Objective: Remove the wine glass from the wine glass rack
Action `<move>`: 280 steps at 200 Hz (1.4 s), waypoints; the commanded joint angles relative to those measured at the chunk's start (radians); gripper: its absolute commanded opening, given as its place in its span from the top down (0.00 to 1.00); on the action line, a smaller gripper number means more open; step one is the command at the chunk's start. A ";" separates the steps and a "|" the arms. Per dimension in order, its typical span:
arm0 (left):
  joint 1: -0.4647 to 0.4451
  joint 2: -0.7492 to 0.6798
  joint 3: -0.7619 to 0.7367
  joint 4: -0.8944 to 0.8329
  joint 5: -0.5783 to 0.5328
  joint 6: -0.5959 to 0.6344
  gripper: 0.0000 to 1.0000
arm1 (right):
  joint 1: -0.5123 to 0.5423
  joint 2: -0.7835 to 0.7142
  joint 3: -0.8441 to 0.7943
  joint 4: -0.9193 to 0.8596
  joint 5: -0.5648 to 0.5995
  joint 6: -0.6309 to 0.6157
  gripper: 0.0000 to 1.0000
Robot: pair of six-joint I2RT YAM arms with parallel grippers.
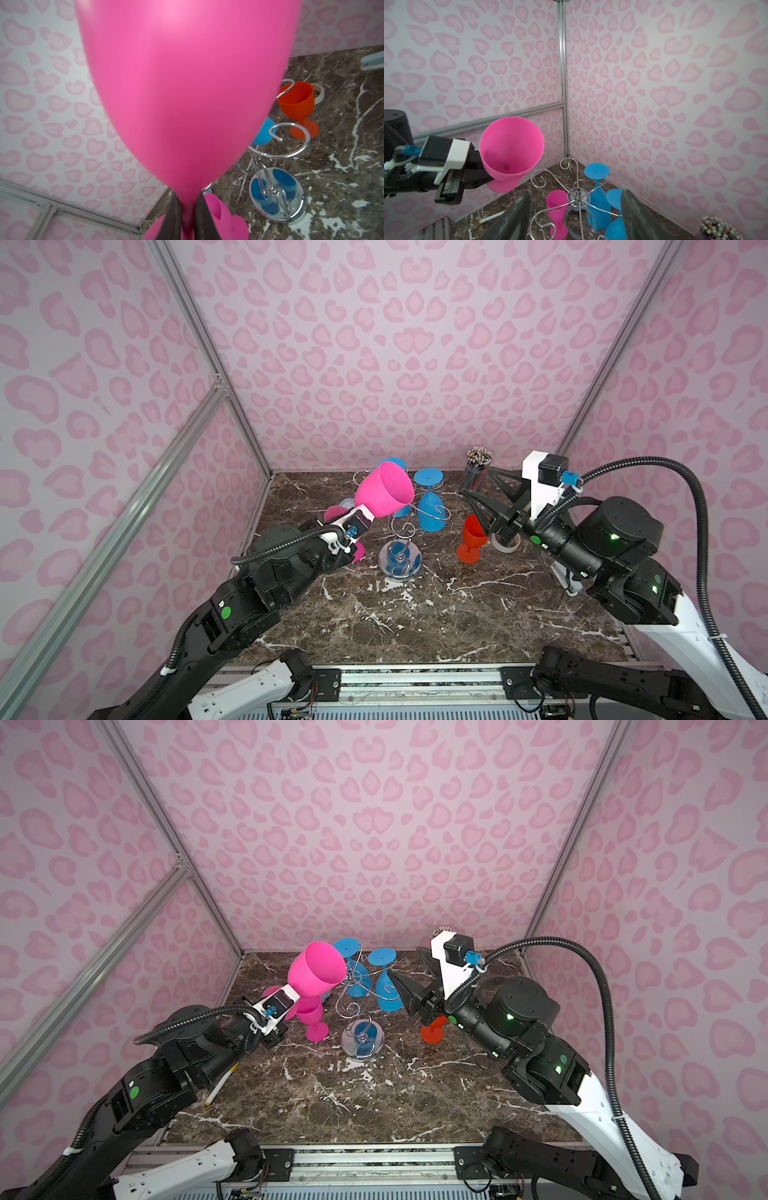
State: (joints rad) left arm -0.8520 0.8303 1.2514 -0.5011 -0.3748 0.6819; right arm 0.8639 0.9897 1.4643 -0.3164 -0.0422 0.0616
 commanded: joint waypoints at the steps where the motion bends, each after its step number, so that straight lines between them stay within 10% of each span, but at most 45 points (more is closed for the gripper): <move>1: -0.013 0.018 -0.003 0.094 -0.103 0.206 0.96 | -0.055 0.036 0.048 -0.077 -0.174 0.169 0.31; 71: -0.063 0.040 -0.007 0.144 -0.148 0.366 0.96 | -0.136 0.151 0.080 -0.118 -0.428 0.325 0.33; 208: -0.096 0.065 -0.005 0.145 -0.143 0.436 0.96 | -0.136 0.237 0.099 -0.156 -0.425 0.416 0.48; 261: -0.101 0.064 -0.006 0.145 -0.134 0.438 0.96 | -0.137 0.259 0.096 -0.144 -0.436 0.434 0.69; 280: -0.101 0.063 -0.008 0.145 -0.133 0.438 0.96 | -0.137 0.262 0.086 -0.120 -0.443 0.443 0.91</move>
State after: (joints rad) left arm -0.9520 0.8970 1.2396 -0.3954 -0.5049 1.1095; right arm 0.7265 1.2465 1.5608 -0.4732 -0.4725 0.4843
